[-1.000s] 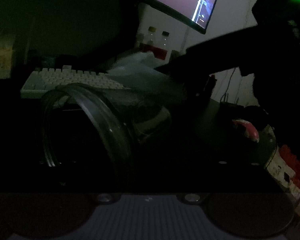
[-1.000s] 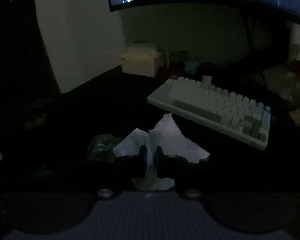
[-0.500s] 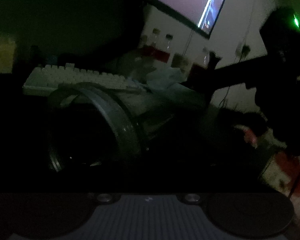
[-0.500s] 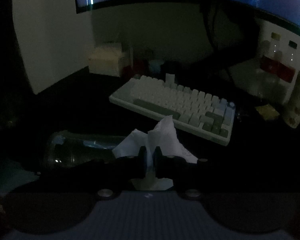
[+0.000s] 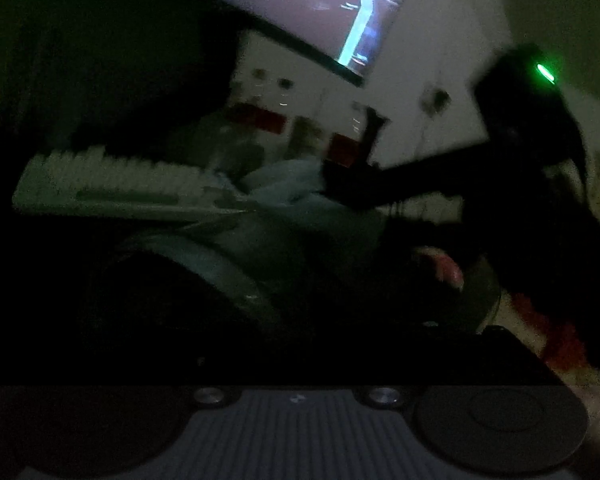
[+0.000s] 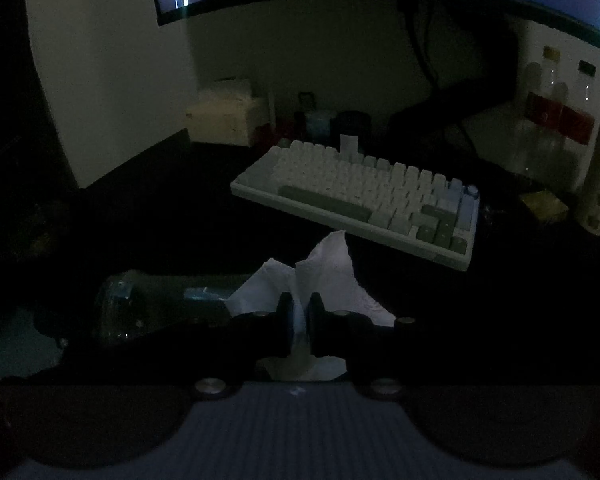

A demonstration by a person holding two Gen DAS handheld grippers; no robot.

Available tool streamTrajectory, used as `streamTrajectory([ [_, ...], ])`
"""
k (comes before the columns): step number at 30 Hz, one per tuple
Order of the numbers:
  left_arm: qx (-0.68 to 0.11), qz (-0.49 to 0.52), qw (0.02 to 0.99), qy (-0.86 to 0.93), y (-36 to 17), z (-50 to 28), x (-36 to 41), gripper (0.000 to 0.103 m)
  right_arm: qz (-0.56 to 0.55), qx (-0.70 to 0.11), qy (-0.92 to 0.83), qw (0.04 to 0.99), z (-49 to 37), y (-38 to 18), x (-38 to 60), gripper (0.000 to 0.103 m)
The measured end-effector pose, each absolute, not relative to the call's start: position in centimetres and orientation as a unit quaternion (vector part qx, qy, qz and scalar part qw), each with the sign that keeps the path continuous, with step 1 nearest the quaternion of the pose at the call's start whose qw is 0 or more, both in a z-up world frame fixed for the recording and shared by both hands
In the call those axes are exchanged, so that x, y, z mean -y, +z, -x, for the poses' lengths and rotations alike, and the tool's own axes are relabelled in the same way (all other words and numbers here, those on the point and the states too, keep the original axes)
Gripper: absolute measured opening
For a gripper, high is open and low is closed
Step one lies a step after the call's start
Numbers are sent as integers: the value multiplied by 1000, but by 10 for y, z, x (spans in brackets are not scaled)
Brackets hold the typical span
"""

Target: Clean container

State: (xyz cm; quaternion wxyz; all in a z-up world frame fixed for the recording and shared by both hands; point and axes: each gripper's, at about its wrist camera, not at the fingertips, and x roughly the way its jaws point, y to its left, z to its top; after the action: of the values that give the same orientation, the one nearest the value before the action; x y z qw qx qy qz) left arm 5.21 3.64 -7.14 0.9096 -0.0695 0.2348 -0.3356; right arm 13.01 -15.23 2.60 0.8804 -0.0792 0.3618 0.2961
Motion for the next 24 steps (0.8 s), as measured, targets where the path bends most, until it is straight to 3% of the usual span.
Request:
streamTrajectory([
  [15,-277,65,912,-295,-82,-67,-40,83,108,-354,344,863,-113,29,119,10],
  [24,-274,79,915,-284,-82,-73,-51,85,103,-362,269,887,-147,19,133,10],
])
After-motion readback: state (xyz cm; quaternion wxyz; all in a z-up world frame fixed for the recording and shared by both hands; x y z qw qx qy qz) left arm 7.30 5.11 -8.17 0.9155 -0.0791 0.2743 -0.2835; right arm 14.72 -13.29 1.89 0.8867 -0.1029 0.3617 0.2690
